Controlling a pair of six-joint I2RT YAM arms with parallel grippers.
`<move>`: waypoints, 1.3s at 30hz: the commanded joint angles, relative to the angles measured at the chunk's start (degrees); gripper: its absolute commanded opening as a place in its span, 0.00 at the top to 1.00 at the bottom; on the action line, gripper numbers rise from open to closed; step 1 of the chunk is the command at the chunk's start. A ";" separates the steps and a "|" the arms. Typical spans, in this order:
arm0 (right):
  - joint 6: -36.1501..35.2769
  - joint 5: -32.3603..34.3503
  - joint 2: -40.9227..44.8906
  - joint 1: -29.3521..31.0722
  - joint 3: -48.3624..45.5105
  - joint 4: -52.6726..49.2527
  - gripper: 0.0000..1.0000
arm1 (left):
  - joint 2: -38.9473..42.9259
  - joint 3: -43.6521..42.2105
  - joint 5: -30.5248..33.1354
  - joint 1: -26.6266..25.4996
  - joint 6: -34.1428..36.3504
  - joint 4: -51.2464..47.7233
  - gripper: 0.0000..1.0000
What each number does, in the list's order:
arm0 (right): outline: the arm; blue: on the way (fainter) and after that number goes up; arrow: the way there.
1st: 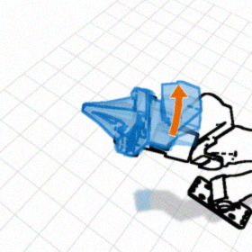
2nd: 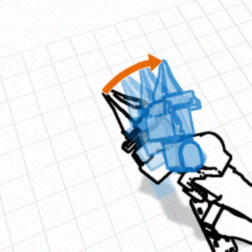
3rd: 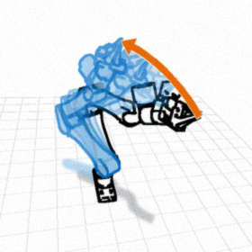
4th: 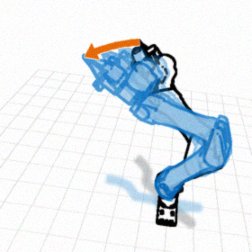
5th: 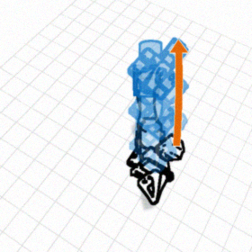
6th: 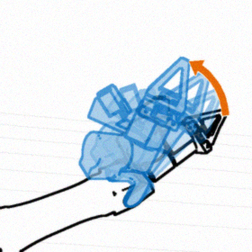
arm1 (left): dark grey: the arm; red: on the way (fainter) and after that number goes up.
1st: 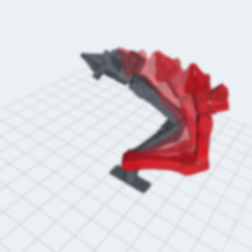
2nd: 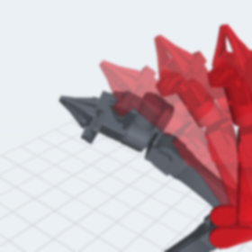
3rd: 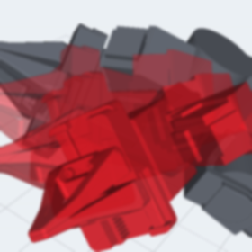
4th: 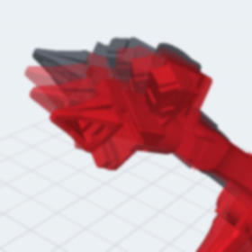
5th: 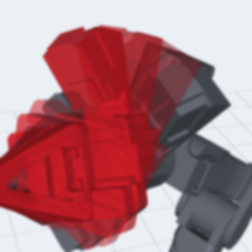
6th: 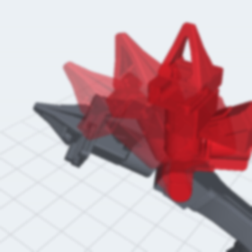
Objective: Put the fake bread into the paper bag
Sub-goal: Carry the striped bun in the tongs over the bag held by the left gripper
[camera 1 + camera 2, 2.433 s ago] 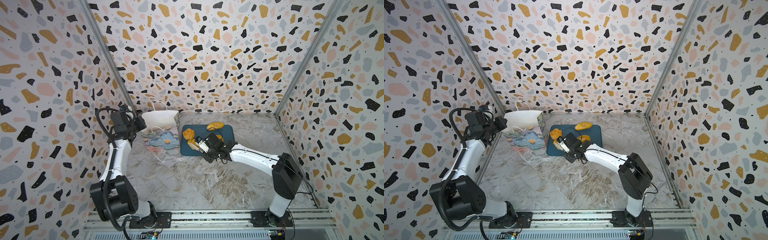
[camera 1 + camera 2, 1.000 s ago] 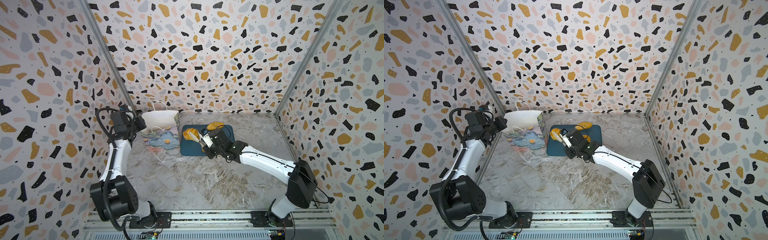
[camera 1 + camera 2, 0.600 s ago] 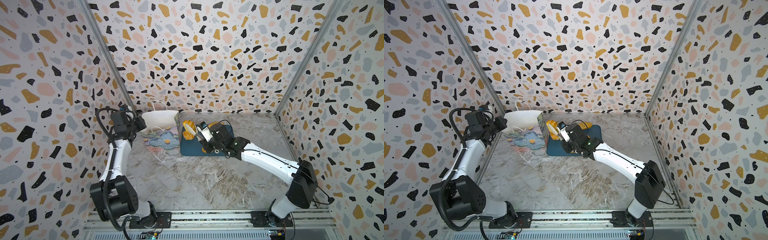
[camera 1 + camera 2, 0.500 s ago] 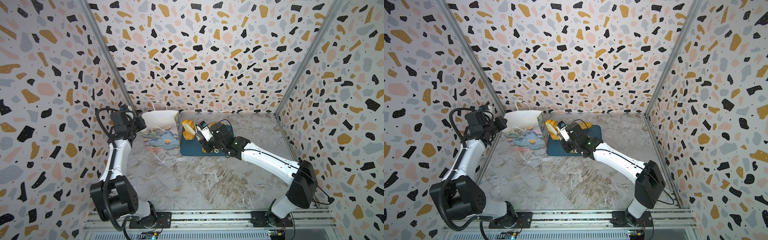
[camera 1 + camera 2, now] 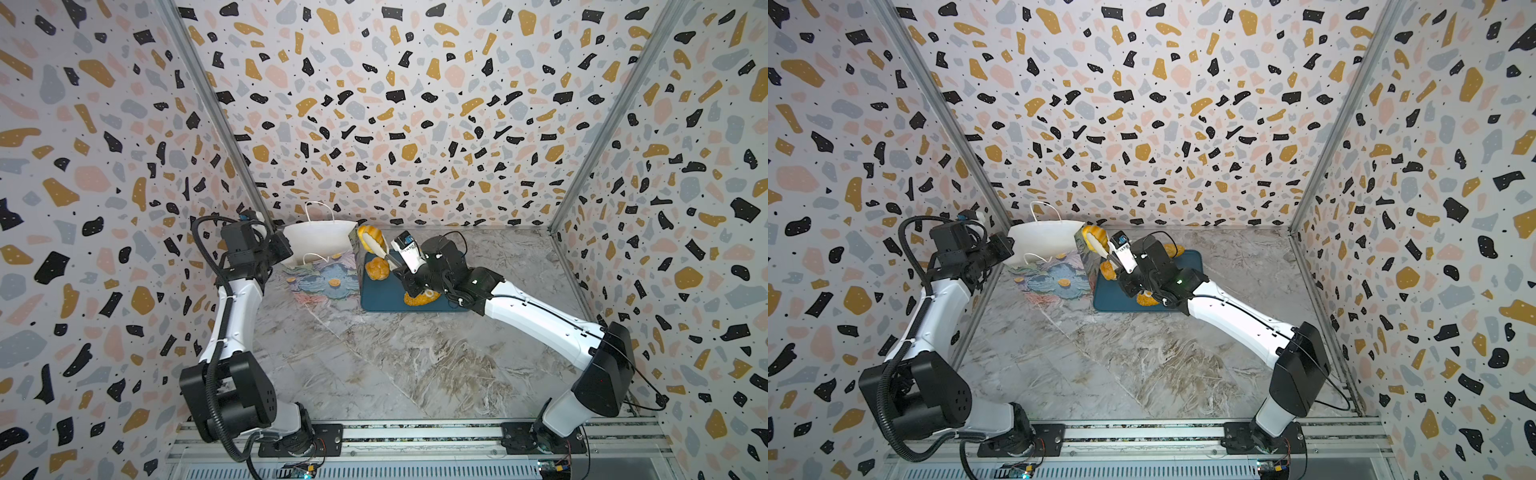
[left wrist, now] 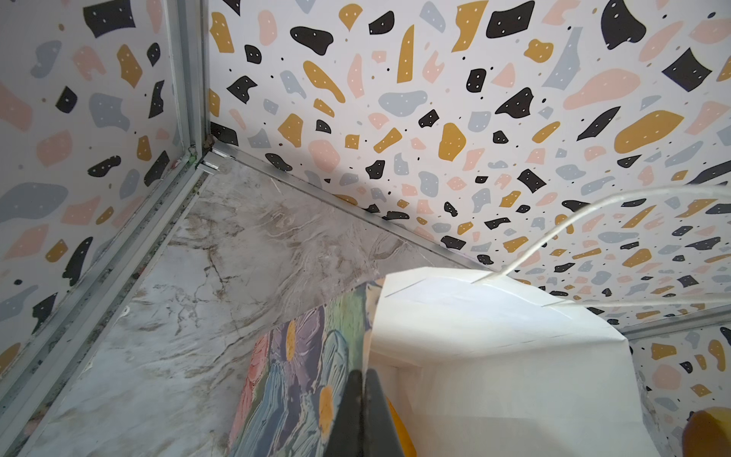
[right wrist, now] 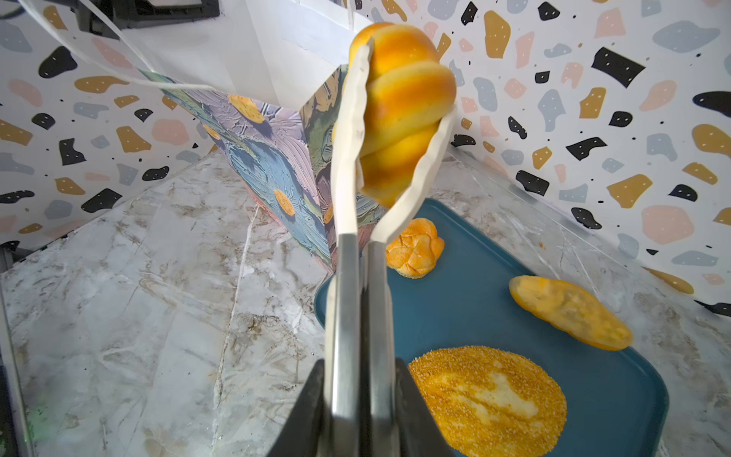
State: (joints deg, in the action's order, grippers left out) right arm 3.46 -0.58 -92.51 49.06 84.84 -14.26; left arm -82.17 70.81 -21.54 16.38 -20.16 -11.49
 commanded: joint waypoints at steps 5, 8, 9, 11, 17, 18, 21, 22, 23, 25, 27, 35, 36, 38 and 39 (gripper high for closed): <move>-0.35 -1.68 2.16 -0.10 4.21 4.25 0.82 | 1.58 -0.51 -0.47 0.05 0.37 1.56 1.00; -0.06 -2.38 2.10 -0.10 4.54 5.00 0.81 | 1.61 -0.52 -0.51 0.07 0.37 1.56 1.00; 0.01 -2.50 2.03 -0.10 4.67 5.24 0.81 | 1.63 -0.54 -0.45 0.06 0.38 1.56 1.00; 0.18 -2.94 1.91 -0.11 4.96 5.71 0.82 | 1.51 -0.50 -0.47 0.13 0.37 1.58 1.00; 0.60 -4.47 1.21 -0.10 6.35 6.69 0.82 | 1.56 -0.56 -0.50 0.06 0.39 1.56 1.00; 0.67 -4.67 0.96 -0.10 6.67 6.72 0.81 | 1.52 -0.56 -0.51 0.06 0.39 1.58 1.00; 0.96 -5.52 0.19 -0.11 7.58 7.03 0.82 | 1.39 -0.58 -0.41 0.05 0.39 1.64 1.00; 1.05 -5.77 -0.11 -0.06 7.87 7.23 0.81 | 1.46 -0.51 -0.33 0.13 0.32 1.57 1.00; 1.18 -5.99 -0.43 -0.05 8.19 7.33 0.81 | 1.41 -0.54 -0.38 0.09 0.37 1.62 1.00; 1.31 -6.85 -1.19 -0.02 9.31 7.42 0.82 | 1.36 -0.55 -0.39 0.14 0.38 1.56 1.00; 1.44 -7.38 -1.94 -0.02 10.46 7.28 0.81 | 1.47 -0.49 -0.29 0.12 0.39 1.60 1.00; 1.60 -8.86 -5.05 0.85 14.06 7.16 0.81 | 1.34 -0.44 -0.42 0.09 0.39 1.55 1.00; 1.63 -8.96 -5.50 1.02 14.45 7.14 0.81 | 1.35 -0.49 -0.39 0.14 0.38 1.60 1.00; 1.56 -9.09 -6.24 1.33 15.29 6.90 0.81 | 1.40 -0.42 -0.48 0.09 0.39 1.61 1.00; 1.55 -9.22 -6.64 1.56 15.64 6.76 0.81 | 1.44 -0.44 -0.52 0.07 0.38 1.55 1.00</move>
State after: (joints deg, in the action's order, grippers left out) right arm 4.73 -8.49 -99.77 49.87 96.86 -10.24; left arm -82.17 70.81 -21.54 16.38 -20.16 -11.49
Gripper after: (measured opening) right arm 0.269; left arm 0.046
